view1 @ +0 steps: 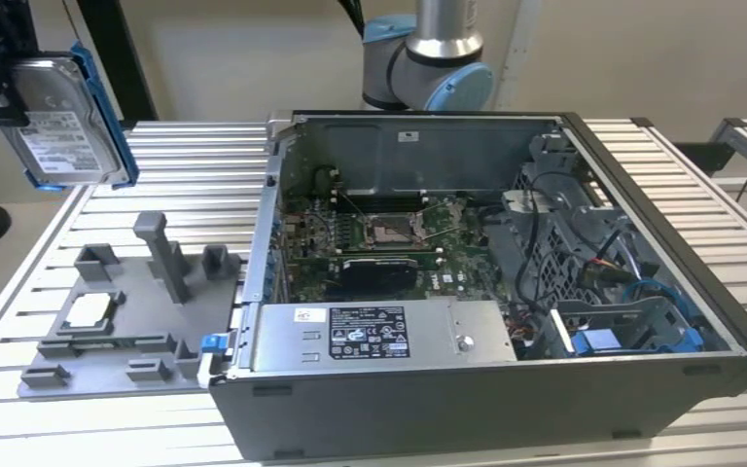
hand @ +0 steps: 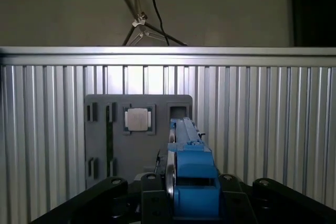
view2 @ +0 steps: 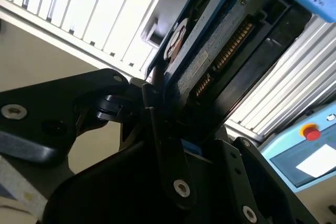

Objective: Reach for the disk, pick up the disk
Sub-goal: 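Pick up the disk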

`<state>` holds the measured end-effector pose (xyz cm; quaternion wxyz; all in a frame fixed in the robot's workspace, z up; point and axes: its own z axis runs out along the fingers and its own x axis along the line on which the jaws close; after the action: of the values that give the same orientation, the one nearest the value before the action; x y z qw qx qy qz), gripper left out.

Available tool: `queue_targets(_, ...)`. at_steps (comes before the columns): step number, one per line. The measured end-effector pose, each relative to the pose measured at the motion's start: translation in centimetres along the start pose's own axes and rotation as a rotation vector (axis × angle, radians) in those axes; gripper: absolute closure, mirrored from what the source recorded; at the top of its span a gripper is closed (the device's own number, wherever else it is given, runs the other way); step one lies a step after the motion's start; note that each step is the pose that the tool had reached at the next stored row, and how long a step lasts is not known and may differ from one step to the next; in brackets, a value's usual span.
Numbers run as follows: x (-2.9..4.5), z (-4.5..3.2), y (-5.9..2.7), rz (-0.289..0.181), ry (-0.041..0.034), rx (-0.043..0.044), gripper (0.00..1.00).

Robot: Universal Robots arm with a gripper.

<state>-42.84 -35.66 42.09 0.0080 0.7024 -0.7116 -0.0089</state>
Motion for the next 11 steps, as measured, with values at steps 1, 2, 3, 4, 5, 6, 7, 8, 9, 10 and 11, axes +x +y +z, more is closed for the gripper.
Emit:
queue_targets(1, 0.0, -0.16, 0.0, 0.0, 0.0, -0.0001, 1.0)
queue_targets(2, 0.0, -0.32, 0.01, 0.0, 0.0, -0.0001, 1.0)
queue_targets(3, 0.0, -0.49, 0.01, 0.0, 0.0001, -0.0001, 1.0)
queue_targets(4, 0.0, -0.64, 0.02, 0.0, 0.0001, -0.0001, 1.0)
queue_targets(5, 0.0, -0.8, 0.02, 0.0, 0.0, -0.0001, 1.0)
queue_targets(6, 0.0, -0.95, 0.02, 0.0, 0.0, -0.0001, 1.0)
queue_targets(7, 0.0, -1.11, 0.03, 0.0, 0.0, -0.0001, 1.0)
queue_targets(8, 0.0, -1.26, 0.03, 0.0, 0.0, 0.0, 1.0)
queue_targets(9, 0.0, -1.43, 0.03, 0.0, 0.0001, -0.0001, 1.0)
queue_targets(10, 0.0, -1.58, 0.04, 0.0, 0.0001, -0.0001, 1.0)
queue_targets(11, 0.0, -1.74, 0.04, 0.0, 0.0, 0.0, 1.0)
